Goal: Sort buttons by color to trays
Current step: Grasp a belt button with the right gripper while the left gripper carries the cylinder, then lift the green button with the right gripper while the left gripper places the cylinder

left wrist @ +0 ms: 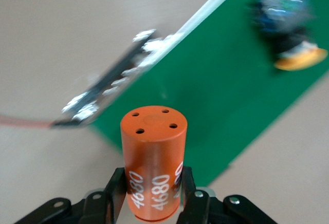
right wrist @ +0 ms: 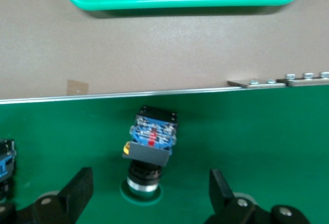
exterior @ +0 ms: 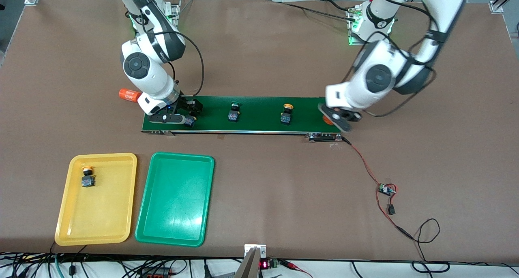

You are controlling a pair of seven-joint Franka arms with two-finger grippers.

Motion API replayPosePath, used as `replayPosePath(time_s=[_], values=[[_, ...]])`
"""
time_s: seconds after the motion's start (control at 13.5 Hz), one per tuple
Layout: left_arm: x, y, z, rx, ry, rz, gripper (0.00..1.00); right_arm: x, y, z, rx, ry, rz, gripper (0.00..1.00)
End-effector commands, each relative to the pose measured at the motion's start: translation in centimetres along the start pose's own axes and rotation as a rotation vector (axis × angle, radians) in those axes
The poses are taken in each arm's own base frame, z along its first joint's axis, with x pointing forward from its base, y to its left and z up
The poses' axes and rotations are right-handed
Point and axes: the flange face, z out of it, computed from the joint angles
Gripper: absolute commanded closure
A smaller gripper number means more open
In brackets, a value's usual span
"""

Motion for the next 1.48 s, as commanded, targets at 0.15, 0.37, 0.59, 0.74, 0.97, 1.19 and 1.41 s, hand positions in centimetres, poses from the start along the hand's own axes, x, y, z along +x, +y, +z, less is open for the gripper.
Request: replayPosePath(time_s=[0.15,0.37,0.59,0.74,0.97,1.19,1.41], values=[[1.0,1.5,0.0,0.071,-0.006,0.509,1.00,0.5,0.3,1.6,0.015,0.005,-0.002,0.09],[1.2,1.1,0.6,0.142,-0.047,0.751,1.00,0.7,0.6,1.7,0.015,0.004,0.004,0.52],[1.3,0.8,1.3,0.175,-0.082,0.794,1.00,1.0,0.8,1.5,0.015,0.006,0.006,0.77],[1.2,0.9,2.1,0.161,-0.089,0.797,1.00,1.9,1.0,0.5,0.016,0.023,0.004,0.82],[1.2,0.8,3.1,0.145,-0.084,0.794,0.65,4.6,1.4,-3.4,-0.015,0.001,0.010,0.83],[1.1,0.8,2.8,0.149,-0.087,0.807,0.00,8.2,2.1,-9.0,-0.024,0.005,-0.048,0.82],[0.8,-0.8,0.8,0.178,-0.064,0.768,0.00,11.3,2.2,-12.2,-0.018,0.086,-0.064,0.82]])
